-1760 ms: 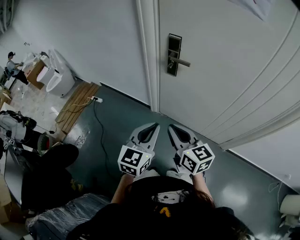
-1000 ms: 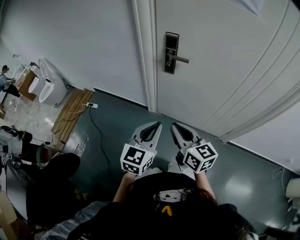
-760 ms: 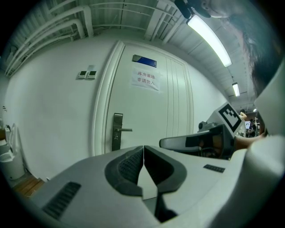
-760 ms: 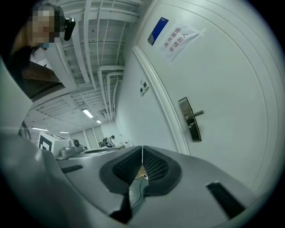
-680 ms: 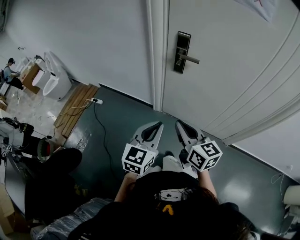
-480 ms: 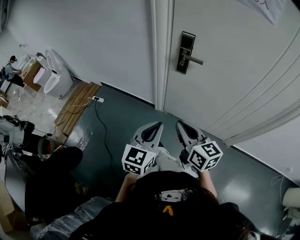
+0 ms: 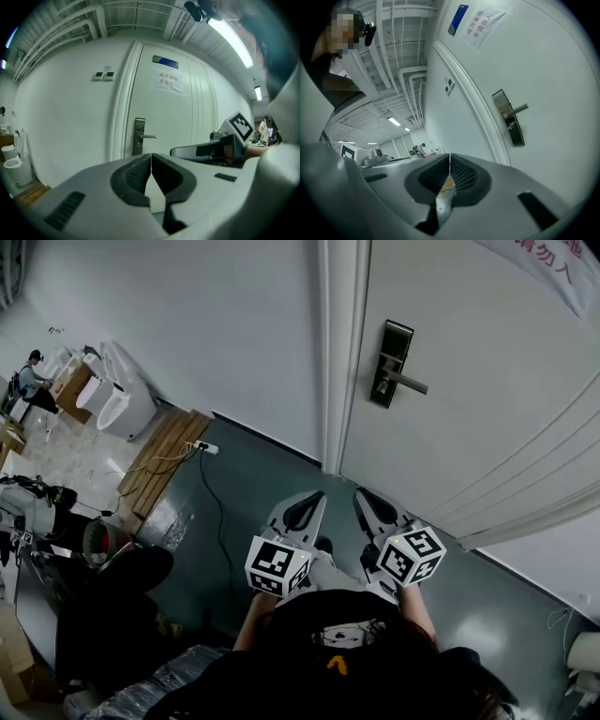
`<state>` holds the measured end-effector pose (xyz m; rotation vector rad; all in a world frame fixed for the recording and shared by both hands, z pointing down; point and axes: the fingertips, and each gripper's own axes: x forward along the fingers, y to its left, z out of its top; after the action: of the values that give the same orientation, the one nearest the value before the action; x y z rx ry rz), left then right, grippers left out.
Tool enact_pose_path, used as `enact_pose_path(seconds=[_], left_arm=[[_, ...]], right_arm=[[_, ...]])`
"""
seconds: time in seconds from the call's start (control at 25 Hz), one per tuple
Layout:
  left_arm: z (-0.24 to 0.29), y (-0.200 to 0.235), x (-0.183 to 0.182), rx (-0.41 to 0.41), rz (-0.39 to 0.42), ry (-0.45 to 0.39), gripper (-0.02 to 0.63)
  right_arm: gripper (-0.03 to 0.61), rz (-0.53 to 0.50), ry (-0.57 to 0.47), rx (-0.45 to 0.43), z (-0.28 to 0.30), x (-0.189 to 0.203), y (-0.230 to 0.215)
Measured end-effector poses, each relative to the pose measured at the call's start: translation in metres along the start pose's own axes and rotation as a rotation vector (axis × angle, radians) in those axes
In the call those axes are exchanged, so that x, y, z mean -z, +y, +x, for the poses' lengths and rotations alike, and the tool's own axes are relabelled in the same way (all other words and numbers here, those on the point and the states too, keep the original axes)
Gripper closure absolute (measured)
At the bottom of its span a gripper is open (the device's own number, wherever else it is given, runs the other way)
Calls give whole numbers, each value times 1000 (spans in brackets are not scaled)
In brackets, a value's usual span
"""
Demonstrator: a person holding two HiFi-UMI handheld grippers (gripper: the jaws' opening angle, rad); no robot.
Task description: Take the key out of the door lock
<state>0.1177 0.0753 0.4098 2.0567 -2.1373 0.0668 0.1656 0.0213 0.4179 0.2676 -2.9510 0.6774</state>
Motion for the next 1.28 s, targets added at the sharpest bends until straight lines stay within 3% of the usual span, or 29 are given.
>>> enact_pose_path(seconds=[0.72, 1.04, 1.28], left_arm=[[103, 112, -31, 14, 15, 34, 604], [129, 131, -31, 14, 33, 55, 604], [156, 125, -27, 61, 42, 76, 604]], right_arm=[[569, 29, 19, -18, 139, -48, -60], [569, 47, 34, -43, 171, -50, -73], [569, 77, 18, 9, 166, -51, -102]])
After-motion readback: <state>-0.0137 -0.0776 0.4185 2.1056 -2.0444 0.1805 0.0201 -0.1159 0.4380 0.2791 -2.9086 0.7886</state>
